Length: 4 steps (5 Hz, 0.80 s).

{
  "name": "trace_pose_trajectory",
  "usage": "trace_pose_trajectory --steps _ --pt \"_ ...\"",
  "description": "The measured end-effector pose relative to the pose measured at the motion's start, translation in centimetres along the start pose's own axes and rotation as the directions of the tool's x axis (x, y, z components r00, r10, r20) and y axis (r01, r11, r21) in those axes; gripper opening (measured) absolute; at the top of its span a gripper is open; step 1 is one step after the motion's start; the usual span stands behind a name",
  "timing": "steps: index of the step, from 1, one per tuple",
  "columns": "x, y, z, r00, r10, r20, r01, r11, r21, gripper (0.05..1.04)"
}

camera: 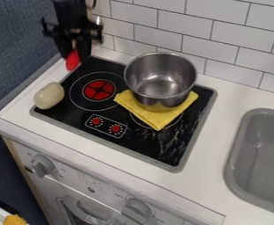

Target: Move the red spoon to the lower side of the right burner

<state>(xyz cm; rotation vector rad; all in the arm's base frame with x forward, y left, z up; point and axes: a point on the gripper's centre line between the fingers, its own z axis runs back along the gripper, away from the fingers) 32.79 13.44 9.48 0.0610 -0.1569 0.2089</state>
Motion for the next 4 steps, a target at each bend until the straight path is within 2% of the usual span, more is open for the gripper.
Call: trace_pose_trajectory --steps 1,2,3,4 --pt "-4.2 -4.3 1.1 0.994 -0.103 -0.028 0.101 0.993 -0.054 0.415" --pt "-8.4 -8.1 0.7 0.965 -0.248 -0.079 0.246 0.969 -0.035 0.415" --pt "-12.2 -11.8 0.1 0.935 -0.338 -0.103 0.341 0.940 0.007 0.414" --pt "-13.5 -14.4 -0.6 0.928 -0.363 -0.087 0.366 0.930 0.033 0.415"
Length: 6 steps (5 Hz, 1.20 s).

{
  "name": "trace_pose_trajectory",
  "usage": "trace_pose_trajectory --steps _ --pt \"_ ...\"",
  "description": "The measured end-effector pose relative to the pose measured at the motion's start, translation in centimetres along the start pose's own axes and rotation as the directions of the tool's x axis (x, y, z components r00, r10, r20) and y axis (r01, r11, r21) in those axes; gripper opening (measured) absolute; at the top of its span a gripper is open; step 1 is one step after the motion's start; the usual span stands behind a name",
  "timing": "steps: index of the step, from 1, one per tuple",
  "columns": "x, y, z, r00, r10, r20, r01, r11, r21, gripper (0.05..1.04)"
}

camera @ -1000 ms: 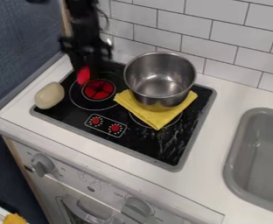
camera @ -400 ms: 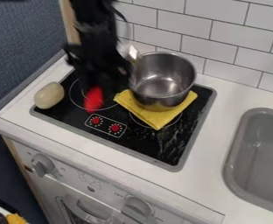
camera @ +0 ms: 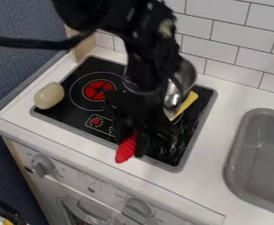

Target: Move the red spoon to the lower side of the right burner

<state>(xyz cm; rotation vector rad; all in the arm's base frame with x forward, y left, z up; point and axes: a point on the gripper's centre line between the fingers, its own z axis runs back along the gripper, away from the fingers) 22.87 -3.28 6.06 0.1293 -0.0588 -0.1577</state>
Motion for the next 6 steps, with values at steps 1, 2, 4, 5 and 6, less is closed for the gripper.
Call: trace_pose_trajectory --steps 1,2,4,5,6 --pt "0.7 -0.8 -1.1 0.999 -0.003 -0.035 0.002 1.000 -0.014 0.414" --pt "2.1 -0.6 -2.3 0.997 0.035 -0.068 -0.038 0.998 -0.040 0.414" --pt "4.7 0.2 -4.3 0.994 0.069 -0.088 -0.074 0.995 -0.065 0.414" --pt "4.3 -0.5 -4.6 0.995 0.053 -0.083 -0.059 0.996 -0.069 0.481" --pt "3.2 -1.2 -4.9 0.995 0.015 -0.101 -0.023 0.997 -0.075 0.792"
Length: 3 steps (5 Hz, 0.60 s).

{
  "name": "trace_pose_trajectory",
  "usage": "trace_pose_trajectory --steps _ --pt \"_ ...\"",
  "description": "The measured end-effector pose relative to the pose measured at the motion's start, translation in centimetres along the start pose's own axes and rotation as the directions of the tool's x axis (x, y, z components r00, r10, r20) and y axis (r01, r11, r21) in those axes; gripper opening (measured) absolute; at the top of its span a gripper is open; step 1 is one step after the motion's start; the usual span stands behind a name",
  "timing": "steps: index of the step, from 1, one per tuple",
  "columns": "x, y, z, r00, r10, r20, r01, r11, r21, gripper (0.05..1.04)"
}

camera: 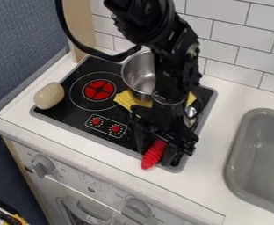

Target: Move the red spoon to the lower side of the right burner

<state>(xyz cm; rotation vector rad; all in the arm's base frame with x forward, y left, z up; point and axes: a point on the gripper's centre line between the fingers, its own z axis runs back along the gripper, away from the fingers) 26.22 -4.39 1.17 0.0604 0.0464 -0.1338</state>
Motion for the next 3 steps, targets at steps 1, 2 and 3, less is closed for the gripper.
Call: trace_pose_trajectory --steps 1,2,3 --pt "0.0 -0.1 2.0 0.999 -0.009 0.053 0.010 1.000 -0.023 1.001" --pt "-0.3 1.2 4.5 0.995 0.028 0.100 -0.024 0.999 -0.049 1.005" --pt "-0.7 2.4 6.3 0.990 0.033 0.134 -0.026 0.998 -0.053 1.000"
